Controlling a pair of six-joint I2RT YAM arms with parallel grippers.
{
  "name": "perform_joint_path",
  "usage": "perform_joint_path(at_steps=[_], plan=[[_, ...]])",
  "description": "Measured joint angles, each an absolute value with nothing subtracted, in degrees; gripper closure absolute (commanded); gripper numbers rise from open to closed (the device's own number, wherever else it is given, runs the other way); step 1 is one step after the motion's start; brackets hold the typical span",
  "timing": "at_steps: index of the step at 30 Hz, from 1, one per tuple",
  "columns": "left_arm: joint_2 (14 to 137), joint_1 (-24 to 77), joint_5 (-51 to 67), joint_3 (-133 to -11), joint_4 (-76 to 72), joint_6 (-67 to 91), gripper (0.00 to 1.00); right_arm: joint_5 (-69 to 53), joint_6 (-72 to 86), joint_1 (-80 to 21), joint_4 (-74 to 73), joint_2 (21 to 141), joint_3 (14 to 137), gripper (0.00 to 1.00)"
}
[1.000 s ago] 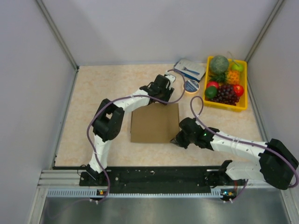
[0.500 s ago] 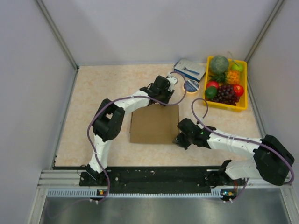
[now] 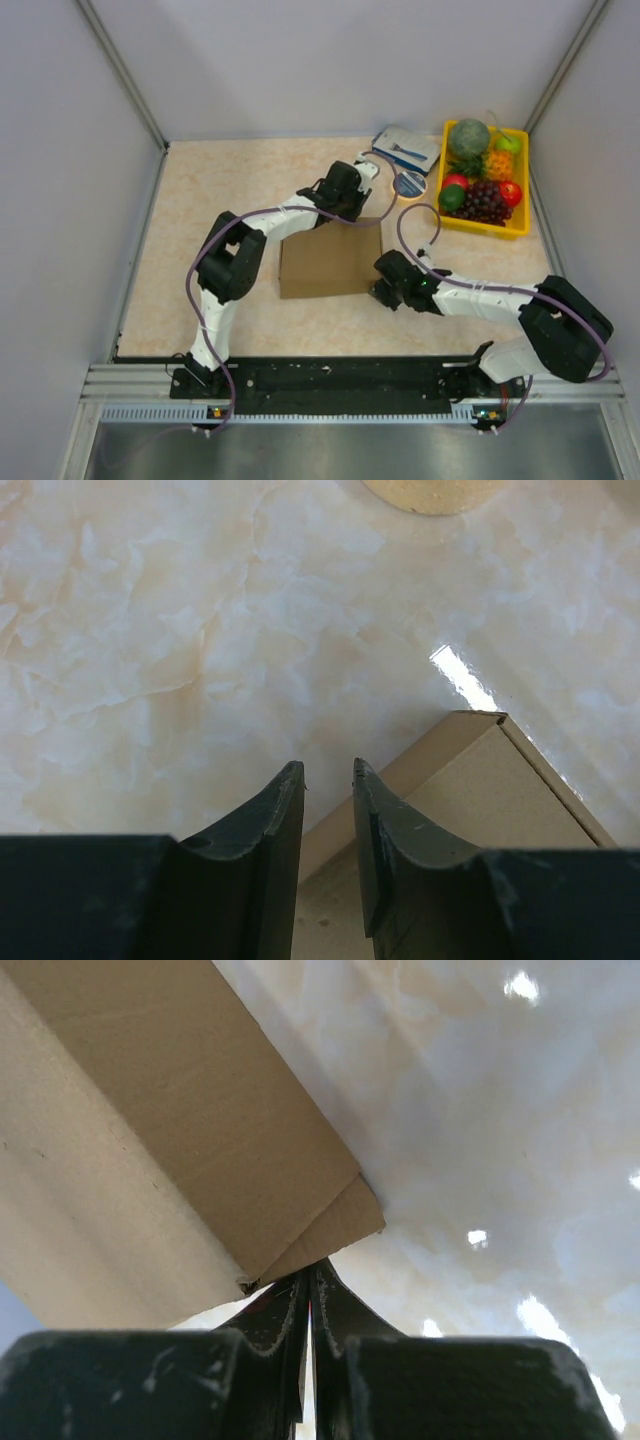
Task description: Fold the paper box
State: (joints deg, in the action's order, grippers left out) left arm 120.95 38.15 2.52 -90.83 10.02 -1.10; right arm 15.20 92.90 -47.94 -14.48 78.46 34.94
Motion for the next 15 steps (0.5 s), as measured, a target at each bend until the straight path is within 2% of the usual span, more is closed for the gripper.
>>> perform_joint_path(at_steps=[6,8,10,15], plan=[[120.8,37.6,2.3,-90.6,8.8,-1.2,0.63,12.1,86.3,-43.3,-7.2,78.4,31.3,1.00],[120.7,37.6,2.3,-90.9,9.7,-1.2,0.59,11.0,85.7,-42.0,-8.6,76.4,29.9,1.00],[120.7,37.8,2.1,-92.6,13.4,-0.2,0.50,10.1,84.9,-40.9,-12.5,72.4,29.2,1.00],[120.9,38.5,0.3,-99.4,23.4,2.7,0.48,7.0,83.5,-39.9,-18.9,65.0,29.2,1.00]])
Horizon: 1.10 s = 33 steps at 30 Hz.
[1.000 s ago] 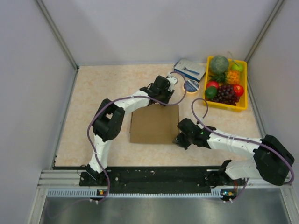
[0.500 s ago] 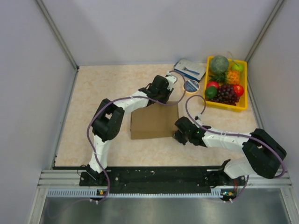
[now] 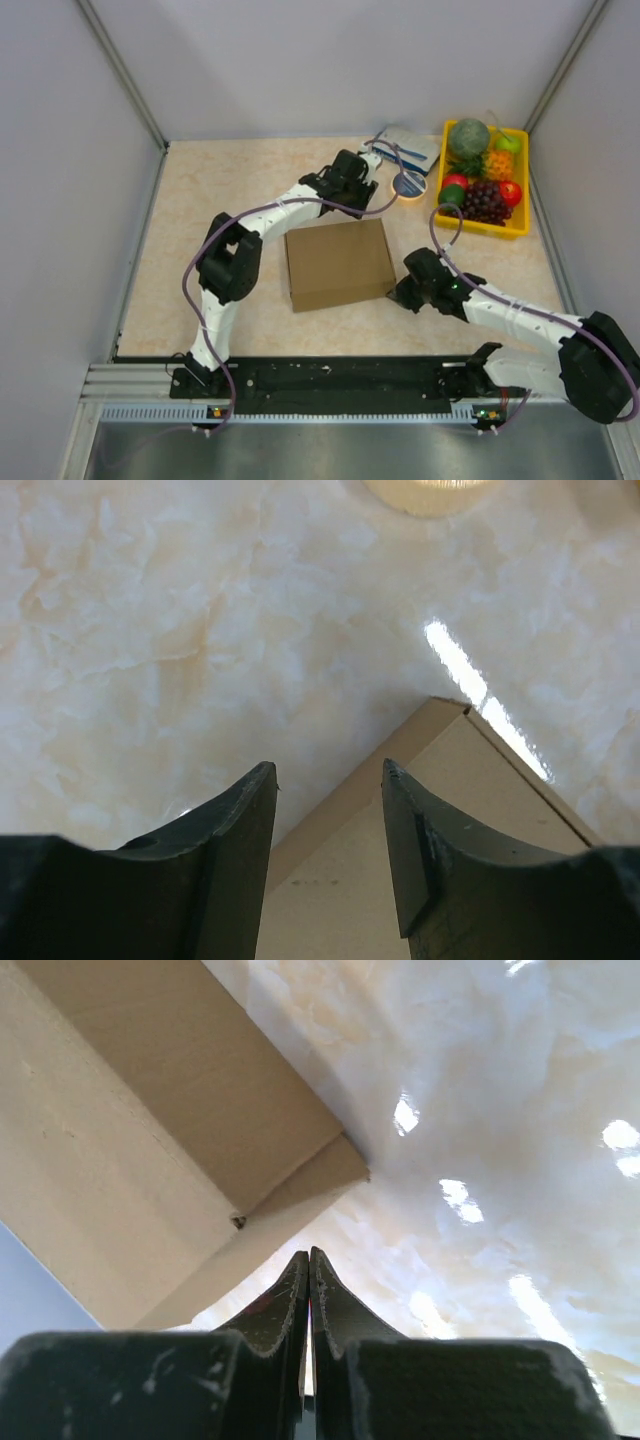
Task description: Fold the paper box
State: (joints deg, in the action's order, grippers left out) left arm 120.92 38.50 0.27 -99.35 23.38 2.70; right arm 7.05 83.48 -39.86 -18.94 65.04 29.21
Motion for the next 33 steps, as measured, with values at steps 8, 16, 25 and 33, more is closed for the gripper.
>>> perform_joint_path(at_steps=[8,16,25,33], plan=[[124.3,37.9,-1.6,-107.5,25.1,3.5,0.66,6.7,85.7,-38.4,-26.8,59.3,26.5,1.00],[133.7,37.8,-1.9,-110.8,27.2,3.3,0.83,5.9,87.7,-38.0,-25.9,65.9,27.3,1.00],[132.9,37.7,0.3,-106.6,24.6,2.6,0.95,6.3,89.4,-37.1,-19.5,76.1,32.2,1.00],[129.0,36.6,1.8,-102.0,20.0,2.5,0.89,9.9,84.5,-36.5,-15.9,80.7,35.6,1.00]])
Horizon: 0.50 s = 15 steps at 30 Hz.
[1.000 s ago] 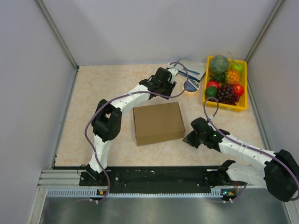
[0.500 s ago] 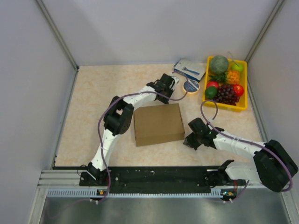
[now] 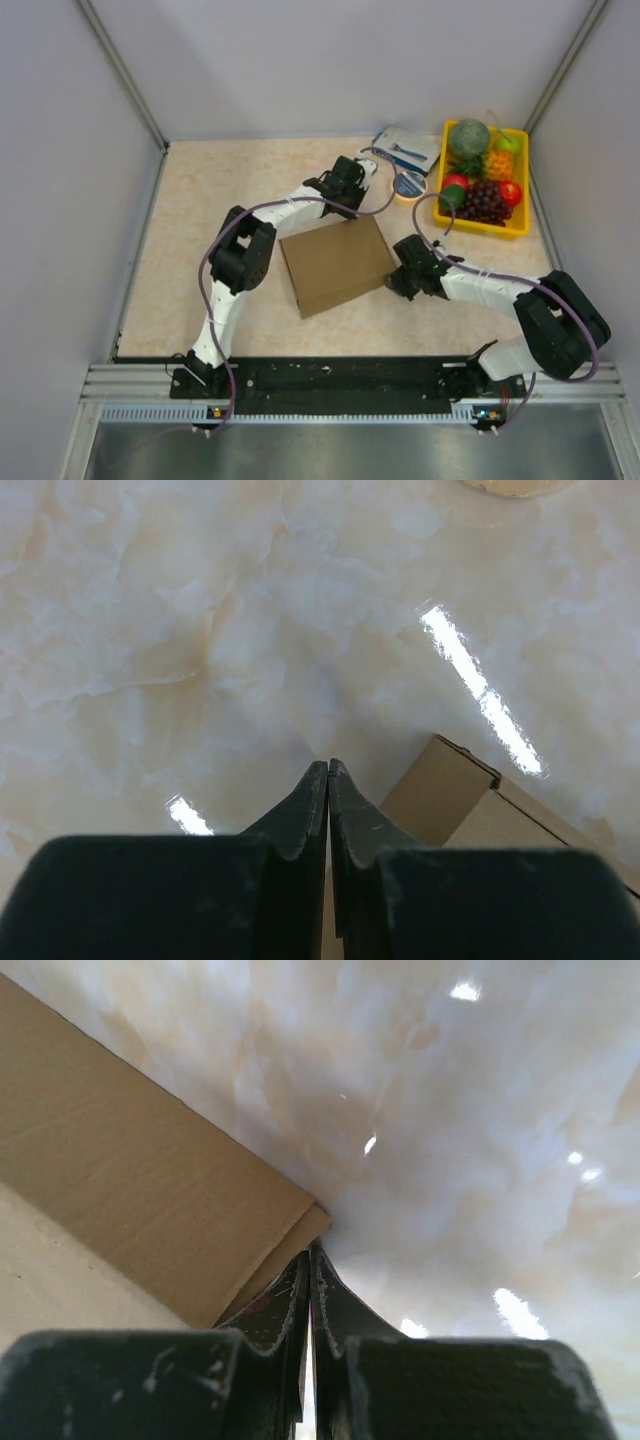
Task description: Fold the paper box
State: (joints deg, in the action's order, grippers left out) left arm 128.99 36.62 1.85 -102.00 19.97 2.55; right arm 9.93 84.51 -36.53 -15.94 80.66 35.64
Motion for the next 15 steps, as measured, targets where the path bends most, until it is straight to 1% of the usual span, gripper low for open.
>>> perform_joint_path(at_steps=[1,2,3,4,6,8,10,12,15], plan=[[128.9,36.6,1.9,-102.0,19.9,2.9,0.85,10.0,83.2,-36.0,-15.9,80.5,35.6,1.00],[128.8,36.7,1.7,-102.3,20.4,3.3,0.74,9.9,81.1,-34.9,-16.1,80.2,35.6,1.00],[128.8,36.7,1.4,-102.8,21.3,3.9,0.69,9.6,79.3,-33.7,-16.8,79.9,35.6,1.00],[128.7,36.6,1.1,-103.2,22.2,4.1,0.65,9.3,77.5,-32.5,-17.7,79.3,35.7,1.00],[128.1,35.8,0.0,-103.3,24.6,4.9,0.61,8.6,74.4,-31.3,-20.0,77.2,35.7,1.00],[126.4,34.5,-0.4,-102.1,26.8,5.3,0.62,7.3,72.8,-32.1,-21.6,73.8,35.6,1.00],[123.9,31.9,-0.8,-99.8,28.4,5.4,0.70,6.0,72.7,-34.7,-22.3,70.9,35.6,1.00],[121.7,27.9,-1.0,-98.1,31.0,5.6,0.75,5.0,74.3,-39.4,-22.3,69.1,35.6,1.00],[120.8,22.7,-1.4,-97.1,34.3,6.5,0.76,4.9,79.6,-48.2,-22.2,69.6,35.7,1.00]])
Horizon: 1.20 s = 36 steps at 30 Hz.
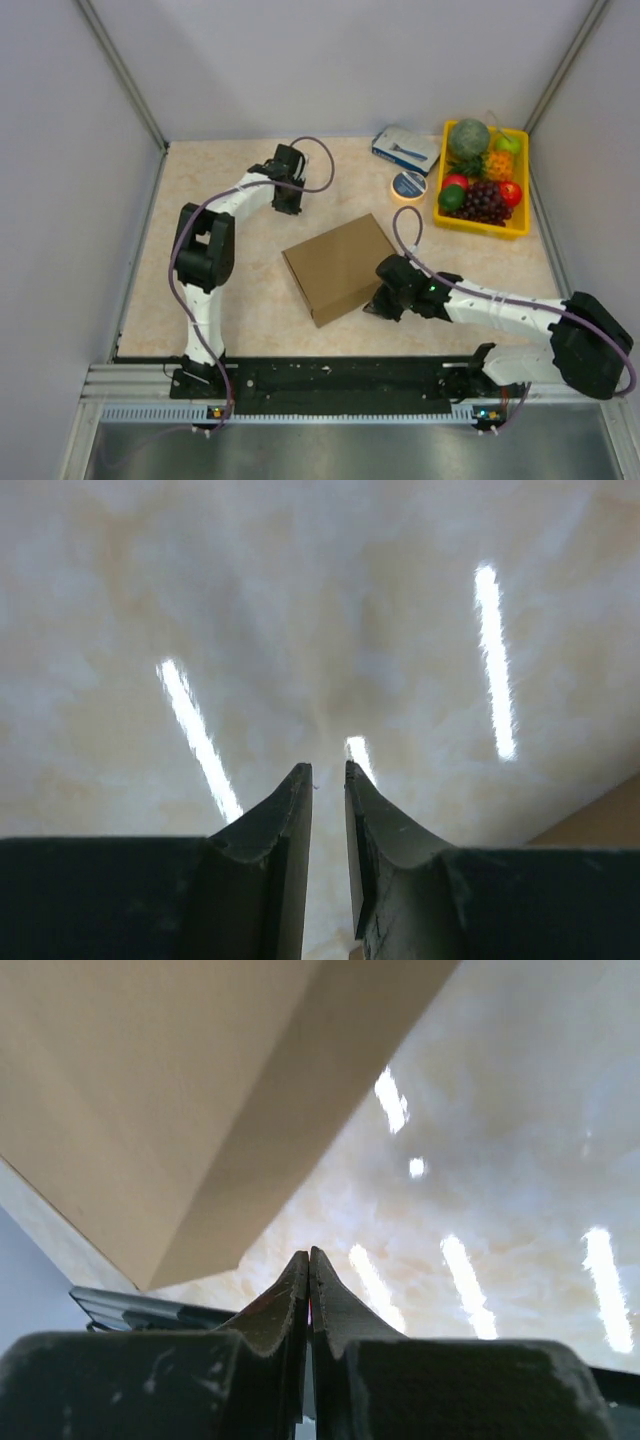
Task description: Fold the paper box
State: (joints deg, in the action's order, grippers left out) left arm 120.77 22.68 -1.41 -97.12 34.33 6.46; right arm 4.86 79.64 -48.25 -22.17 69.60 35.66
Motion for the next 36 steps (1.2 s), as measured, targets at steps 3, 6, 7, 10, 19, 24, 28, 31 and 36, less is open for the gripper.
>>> perform_joint_path(at_steps=[3,6,7,10,19,24,28,31,36], plan=[[118.3,21.3,-1.8,-88.9,33.3,7.9,0.76,5.3,85.2,-54.3,-21.7,72.5,36.1,1.00],[114.7,22.5,-1.7,-82.1,31.6,9.5,0.76,5.7,89.4,-57.5,-19.8,77.4,36.9,1.00],[113.4,23.0,-1.5,-80.3,31.4,10.0,0.77,5.8,90.5,-58.1,-19.1,79.1,37.3,1.00],[111.5,24.3,-1.1,-76.4,30.7,11.2,0.78,5.6,92.8,-60.0,-17.3,84.2,39.6,1.00],[107.2,25.1,-1.2,-69.8,26.0,14.6,0.85,5.4,97.1,-64.0,-13.8,89.0,43.6,1.00],[103.8,25.3,-2.1,-65.0,22.9,16.8,0.91,7.5,98.3,-64.1,-13.1,91.3,44.6,1.00],[100.5,26.0,-3.1,-61.6,19.8,18.2,0.92,9.1,97.9,-64.2,-13.2,92.6,45.5,1.00],[97.7,27.5,-4.5,-59.7,17.7,18.6,0.93,9.7,95.6,-63.5,-13.2,92.7,45.5,1.00],[95.1,28.1,-5.1,-57.3,15.0,20.3,0.85,9.6,93.2,-62.8,-13.4,92.5,45.5,1.00]])
